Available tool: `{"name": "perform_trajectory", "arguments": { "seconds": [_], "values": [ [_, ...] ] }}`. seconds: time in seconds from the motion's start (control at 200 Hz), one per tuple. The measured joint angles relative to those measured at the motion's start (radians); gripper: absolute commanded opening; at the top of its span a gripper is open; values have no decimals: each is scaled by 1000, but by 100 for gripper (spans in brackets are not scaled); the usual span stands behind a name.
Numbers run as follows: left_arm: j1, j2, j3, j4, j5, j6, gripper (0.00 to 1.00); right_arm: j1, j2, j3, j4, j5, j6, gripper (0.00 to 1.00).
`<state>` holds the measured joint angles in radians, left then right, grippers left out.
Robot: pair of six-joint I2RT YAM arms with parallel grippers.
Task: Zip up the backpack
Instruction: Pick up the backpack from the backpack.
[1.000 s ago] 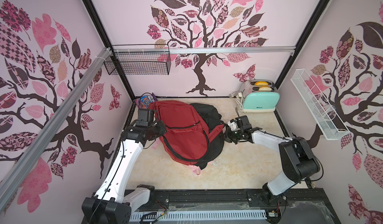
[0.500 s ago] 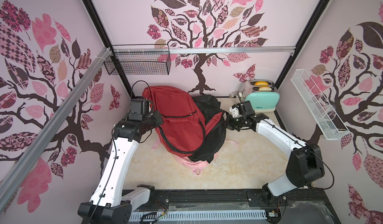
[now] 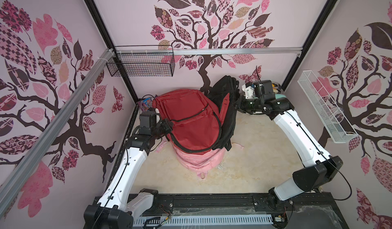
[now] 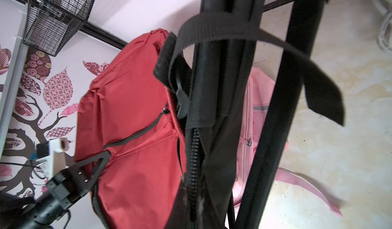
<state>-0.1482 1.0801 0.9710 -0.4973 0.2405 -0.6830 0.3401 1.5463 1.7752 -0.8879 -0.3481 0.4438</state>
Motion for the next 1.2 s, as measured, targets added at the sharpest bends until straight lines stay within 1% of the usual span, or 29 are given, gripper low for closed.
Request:
{"name": "perform_trajectory", "arguments": {
  "seconds": [0.12, 0.235, 0.35, 0.51, 0.655, 0.755, 0.87, 0.965, 1.06, 1.2],
  "values": [
    [0, -5, -154, 113, 39, -46, 0, 26, 4, 75, -76, 36, -23, 0],
    [0, -7, -236, 159, 39, -59, 0, 57, 29, 190, -139, 68, -50, 0],
    [-1, -7, -269, 185, 33, -67, 0, 72, 50, 293, -198, 98, -81, 0],
    [-1, -6, -281, 220, 10, -67, 0, 74, 52, 357, -252, 148, -118, 0],
    [-20, 25, -301, 238, -18, -62, 0, 74, 61, 410, -268, 135, -132, 0],
    [-37, 58, -324, 254, -37, -64, 0, 69, 101, 543, -308, 116, -135, 0],
    [-46, 84, -340, 288, -44, -70, 0, 68, 135, 690, -309, 55, -130, 0],
    [-54, 99, -354, 339, -37, -77, 0, 67, 119, 709, -266, -41, -99, 0],
    [-58, 113, -383, 408, -16, -87, 0, 67, 70, 623, -144, -178, -21, 0],
    [-59, 138, -429, 521, 23, -110, 0, 67, 11, 461, 101, -383, 157, 0]
  ]
}}
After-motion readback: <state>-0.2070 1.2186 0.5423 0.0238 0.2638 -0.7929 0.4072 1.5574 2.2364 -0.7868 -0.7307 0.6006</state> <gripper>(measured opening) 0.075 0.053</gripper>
